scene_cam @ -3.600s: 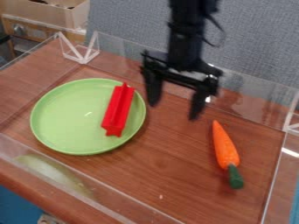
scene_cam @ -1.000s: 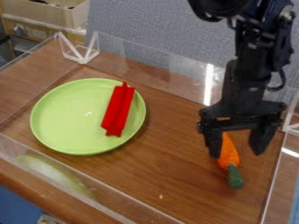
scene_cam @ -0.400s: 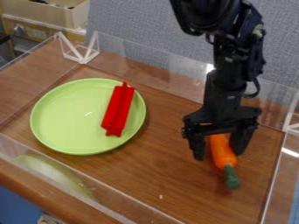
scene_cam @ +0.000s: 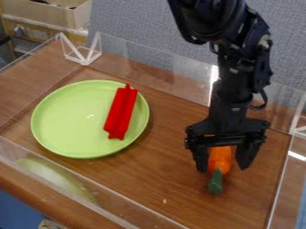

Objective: Put the carrot on the left side

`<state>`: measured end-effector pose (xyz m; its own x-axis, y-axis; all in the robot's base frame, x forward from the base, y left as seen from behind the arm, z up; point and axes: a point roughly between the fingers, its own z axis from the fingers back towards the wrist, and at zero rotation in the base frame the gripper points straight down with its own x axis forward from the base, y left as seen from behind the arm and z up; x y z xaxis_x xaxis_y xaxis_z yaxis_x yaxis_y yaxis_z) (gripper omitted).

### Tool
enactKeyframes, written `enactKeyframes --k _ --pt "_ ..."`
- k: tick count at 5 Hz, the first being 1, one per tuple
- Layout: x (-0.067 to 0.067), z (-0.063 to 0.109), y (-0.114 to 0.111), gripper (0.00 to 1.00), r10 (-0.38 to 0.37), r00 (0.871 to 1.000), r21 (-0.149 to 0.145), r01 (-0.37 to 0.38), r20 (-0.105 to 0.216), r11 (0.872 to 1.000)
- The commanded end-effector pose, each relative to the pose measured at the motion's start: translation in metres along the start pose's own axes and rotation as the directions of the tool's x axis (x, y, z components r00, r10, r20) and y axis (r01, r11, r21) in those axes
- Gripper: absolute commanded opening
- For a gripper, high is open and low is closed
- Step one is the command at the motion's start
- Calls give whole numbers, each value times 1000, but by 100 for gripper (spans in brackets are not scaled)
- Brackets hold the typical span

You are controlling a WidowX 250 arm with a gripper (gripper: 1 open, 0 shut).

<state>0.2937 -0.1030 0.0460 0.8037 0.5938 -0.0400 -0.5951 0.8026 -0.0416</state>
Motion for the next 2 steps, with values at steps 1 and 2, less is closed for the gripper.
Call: enactKeyframes --k 1,2 --pt "0 9 0 0 -91 995 -38 92 32 995" --pt "2 22 8 0 -177 984 -50 178 27 983"
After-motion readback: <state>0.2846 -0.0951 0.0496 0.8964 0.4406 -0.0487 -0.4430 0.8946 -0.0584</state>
